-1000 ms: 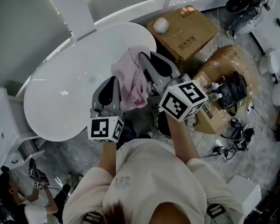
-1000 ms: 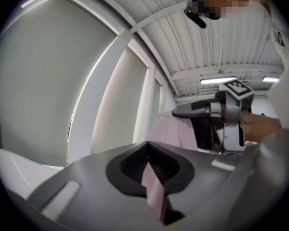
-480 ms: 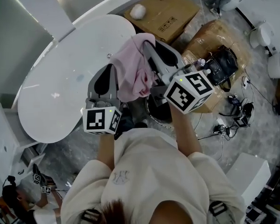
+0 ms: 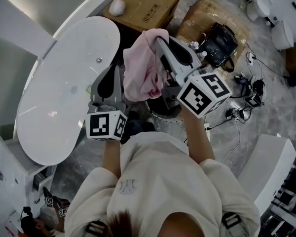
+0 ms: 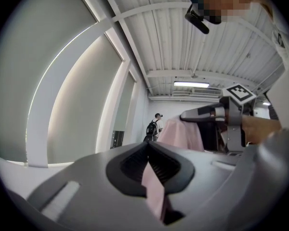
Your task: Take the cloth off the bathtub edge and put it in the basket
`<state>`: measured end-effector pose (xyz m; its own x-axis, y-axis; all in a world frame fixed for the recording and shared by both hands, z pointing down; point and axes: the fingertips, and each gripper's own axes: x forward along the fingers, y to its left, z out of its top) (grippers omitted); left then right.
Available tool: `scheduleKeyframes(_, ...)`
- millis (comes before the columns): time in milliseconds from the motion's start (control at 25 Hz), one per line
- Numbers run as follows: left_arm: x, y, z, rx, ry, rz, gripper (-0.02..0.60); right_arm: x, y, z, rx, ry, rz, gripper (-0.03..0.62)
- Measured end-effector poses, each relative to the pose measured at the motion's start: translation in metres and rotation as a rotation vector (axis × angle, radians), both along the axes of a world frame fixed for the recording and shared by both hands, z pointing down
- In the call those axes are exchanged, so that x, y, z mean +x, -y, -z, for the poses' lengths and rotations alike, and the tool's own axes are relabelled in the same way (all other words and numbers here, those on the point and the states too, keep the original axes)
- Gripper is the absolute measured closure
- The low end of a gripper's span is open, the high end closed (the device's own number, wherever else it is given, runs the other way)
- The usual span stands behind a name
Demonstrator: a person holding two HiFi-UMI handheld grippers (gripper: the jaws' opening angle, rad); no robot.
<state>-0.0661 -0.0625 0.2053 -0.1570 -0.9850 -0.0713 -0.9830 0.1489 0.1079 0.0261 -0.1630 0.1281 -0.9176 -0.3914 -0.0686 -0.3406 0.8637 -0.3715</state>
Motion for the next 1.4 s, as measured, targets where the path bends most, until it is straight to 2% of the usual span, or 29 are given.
scheduleKeyframes(480,0.072,0.059,0.001,-0.01,0.004,-0.213,0.532,0.106,0.042,0.002,-0.012,0.002,-0.247,0.545)
scheduleKeyframes(960,0.138,0.088,-0.003,-0.007,0.005,-0.371,0.532,0.174,0.041,-0.018,-0.034,-0.012,-0.35,0.545)
scheduleKeyframes(1400,0.164,0.098,-0.002,-0.015,0.012,-0.455,0.532,0.208,0.03,-0.038,-0.07,-0.047,-0.419,0.545)
